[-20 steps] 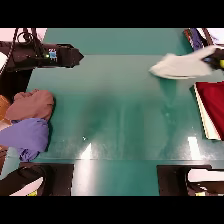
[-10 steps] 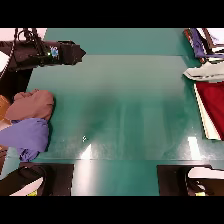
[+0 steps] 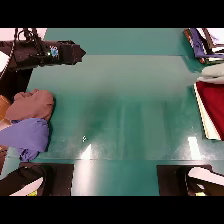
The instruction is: Fold the shirts.
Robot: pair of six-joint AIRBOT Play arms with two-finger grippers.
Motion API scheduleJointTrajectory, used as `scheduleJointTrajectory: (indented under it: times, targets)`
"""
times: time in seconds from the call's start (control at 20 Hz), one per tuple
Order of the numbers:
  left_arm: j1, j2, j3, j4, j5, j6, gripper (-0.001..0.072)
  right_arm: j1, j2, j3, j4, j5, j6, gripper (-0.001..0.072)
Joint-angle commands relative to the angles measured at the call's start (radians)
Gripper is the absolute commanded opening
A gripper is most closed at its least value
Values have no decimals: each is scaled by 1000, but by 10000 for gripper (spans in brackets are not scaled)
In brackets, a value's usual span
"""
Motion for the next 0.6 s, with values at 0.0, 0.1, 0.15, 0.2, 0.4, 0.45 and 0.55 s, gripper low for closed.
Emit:
scheduleJointTrajectory:
  times: [0.0, 0.1, 0.15, 0.2, 0.4, 0.45, 0.55]
  targets:
    - [-1, 0, 0, 2, -4, 4, 23, -67, 117, -192, -47, 58, 13, 13]
    - [-1, 0, 0, 2, -6, 19, 23, -113, 188, -331, -111, 87, 16, 14]
    - [-1, 0, 0, 2, -11, 36, 23, -134, 223, -397, -150, 104, 40, 15]
    - [-1, 0, 0, 2, -18, 48, 23, -157, 261, -468, -202, 119, 62, 31]
    - [-1, 0, 0, 2, -38, 49, 23, -229, 373, -682, -424, 125, 108, 618]
    - [-1, 0, 0, 2, -38, 49, 23, -241, 388, -702, -417, 127, 109, 618]
    - [-1, 0, 0, 2, -40, 49, 23, -216, 420, -701, -380, 111, 109, 618]
